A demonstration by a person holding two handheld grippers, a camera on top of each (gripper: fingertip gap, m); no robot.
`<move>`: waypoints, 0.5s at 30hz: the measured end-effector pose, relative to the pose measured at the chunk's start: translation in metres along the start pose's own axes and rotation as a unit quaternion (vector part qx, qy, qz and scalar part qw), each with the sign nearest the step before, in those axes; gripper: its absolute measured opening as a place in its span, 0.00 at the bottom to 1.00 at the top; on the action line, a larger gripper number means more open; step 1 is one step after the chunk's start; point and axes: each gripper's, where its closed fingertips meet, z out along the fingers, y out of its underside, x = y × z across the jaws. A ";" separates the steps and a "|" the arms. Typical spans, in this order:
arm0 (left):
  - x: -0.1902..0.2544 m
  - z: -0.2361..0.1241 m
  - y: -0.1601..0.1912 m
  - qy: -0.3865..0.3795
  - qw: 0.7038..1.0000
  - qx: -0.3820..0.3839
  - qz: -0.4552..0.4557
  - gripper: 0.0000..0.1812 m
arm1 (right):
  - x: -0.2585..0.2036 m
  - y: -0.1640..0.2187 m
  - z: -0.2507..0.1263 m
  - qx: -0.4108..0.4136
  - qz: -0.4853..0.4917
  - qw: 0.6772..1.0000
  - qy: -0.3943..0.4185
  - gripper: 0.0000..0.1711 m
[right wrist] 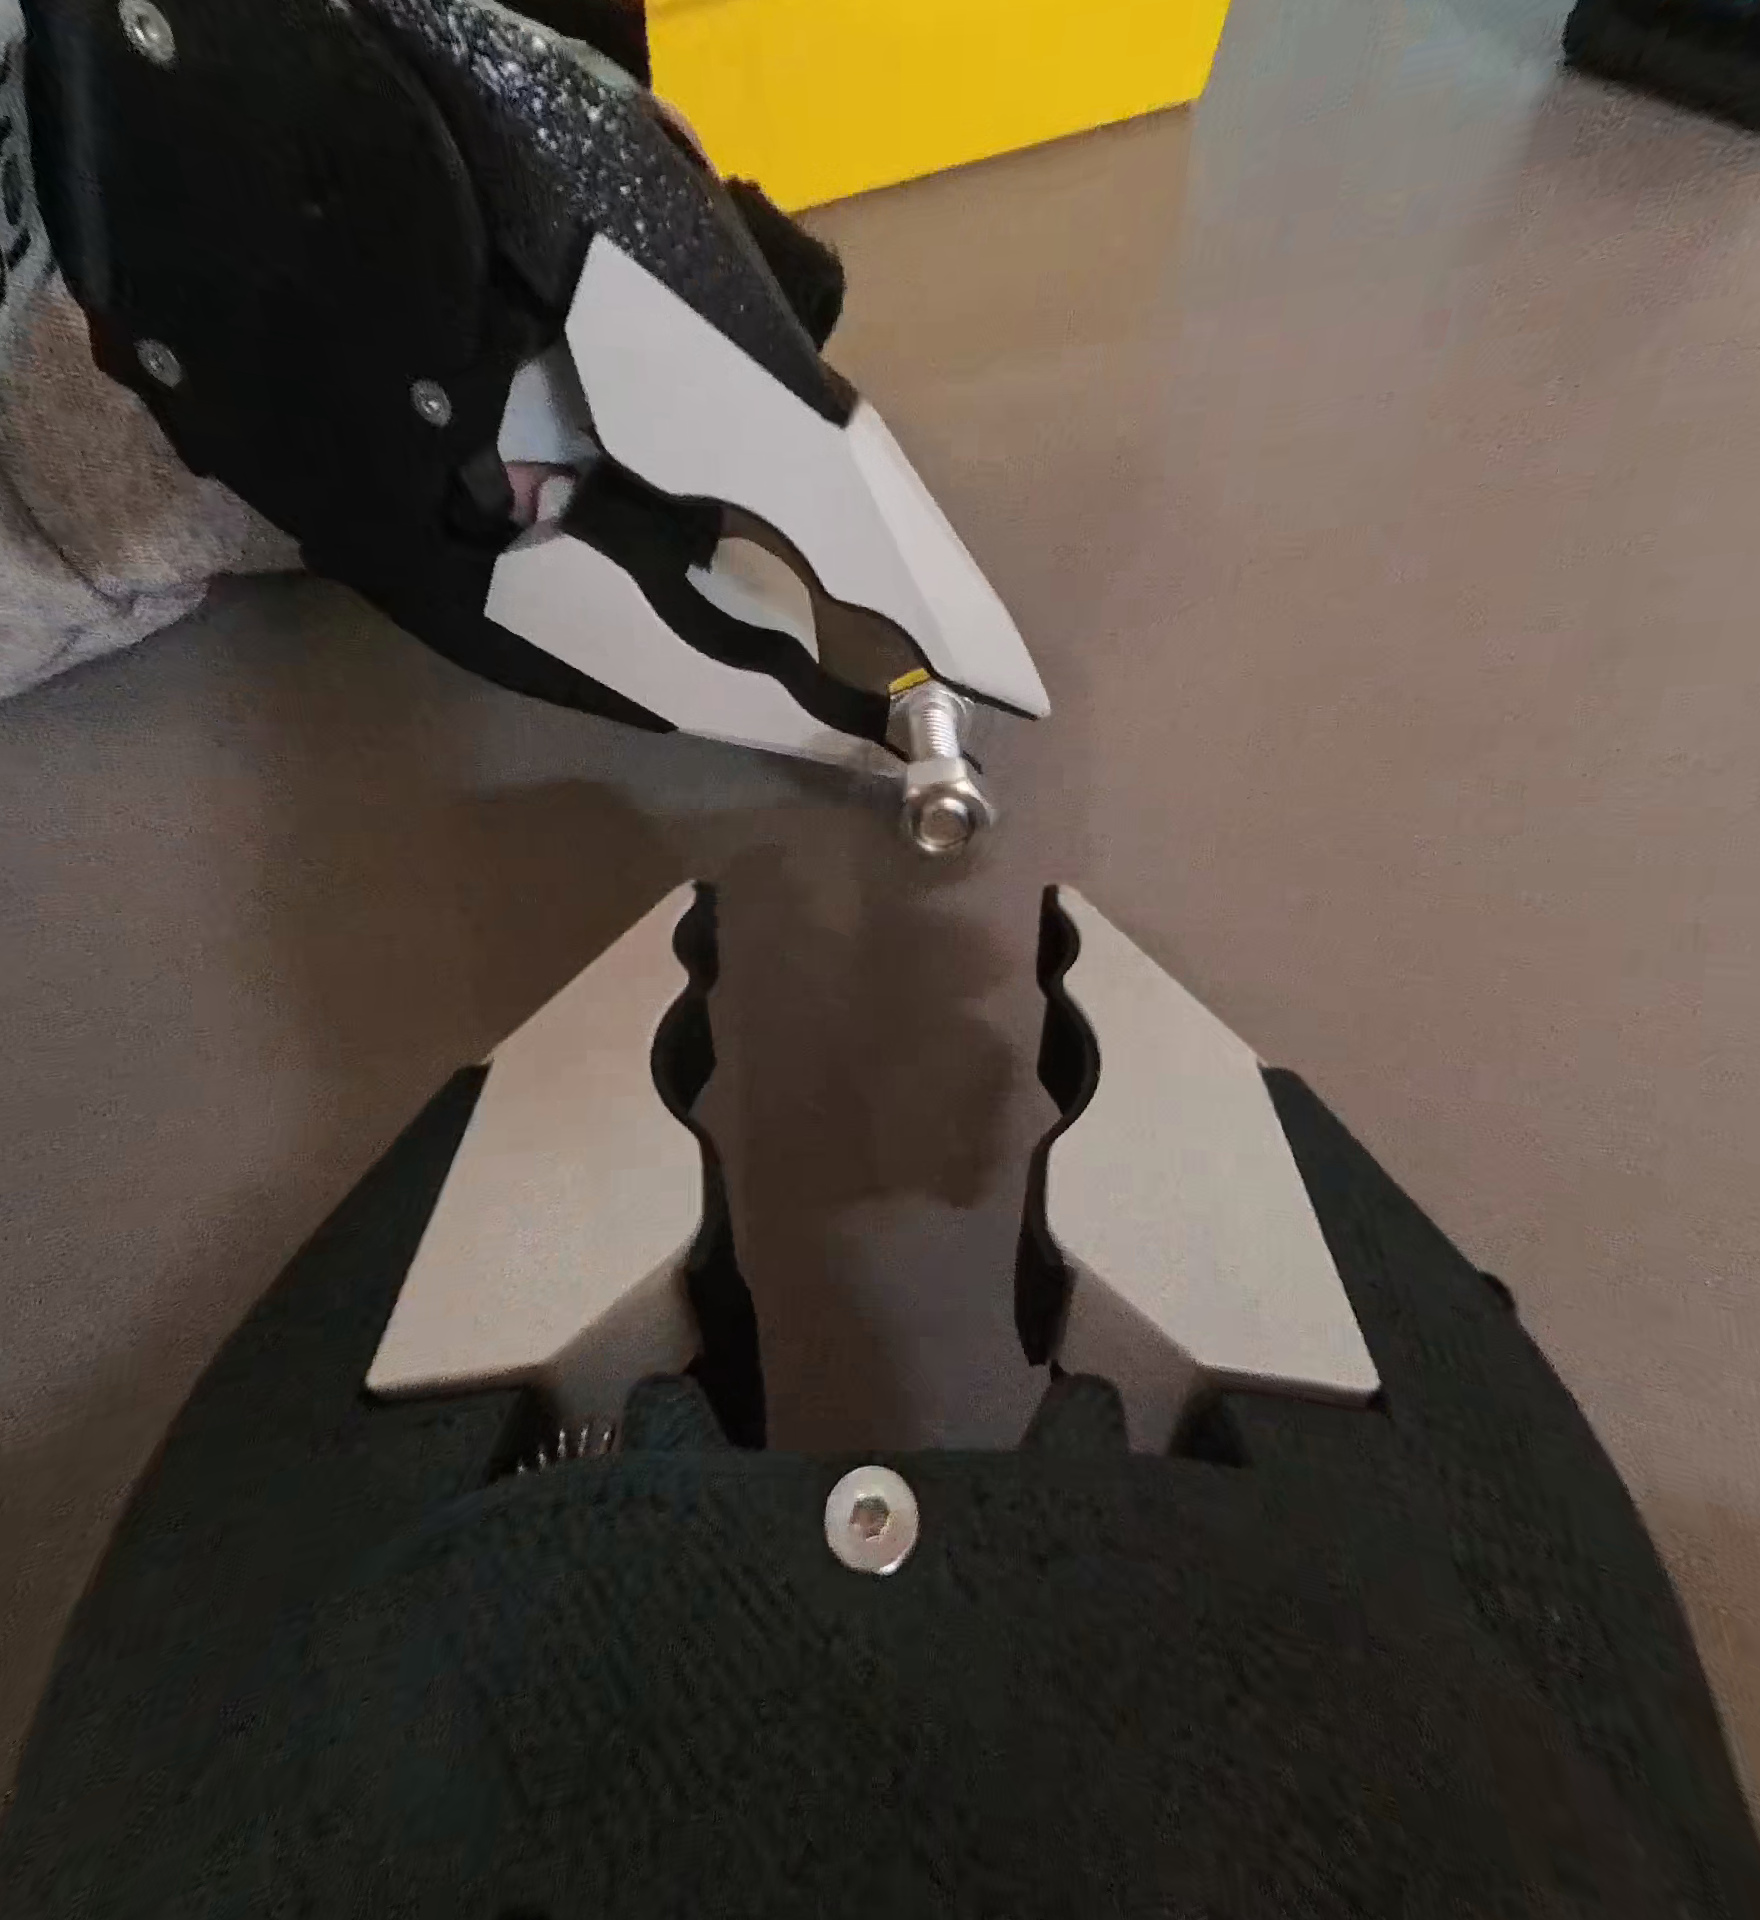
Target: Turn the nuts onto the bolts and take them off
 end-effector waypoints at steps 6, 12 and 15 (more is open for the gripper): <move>0.000 0.000 0.000 0.001 1.000 0.000 -0.002 0.09 | -0.045 -0.053 -0.009 0.155 -0.143 0.977 -0.031 0.33; 0.000 0.000 0.000 -0.002 1.000 -0.001 0.000 0.09 | -0.002 0.000 -0.003 0.000 -0.050 0.998 0.030 0.35; 0.000 0.000 0.000 -0.001 1.000 -0.001 -0.001 0.09 | -0.006 0.001 0.003 -0.007 -0.053 0.998 0.021 0.34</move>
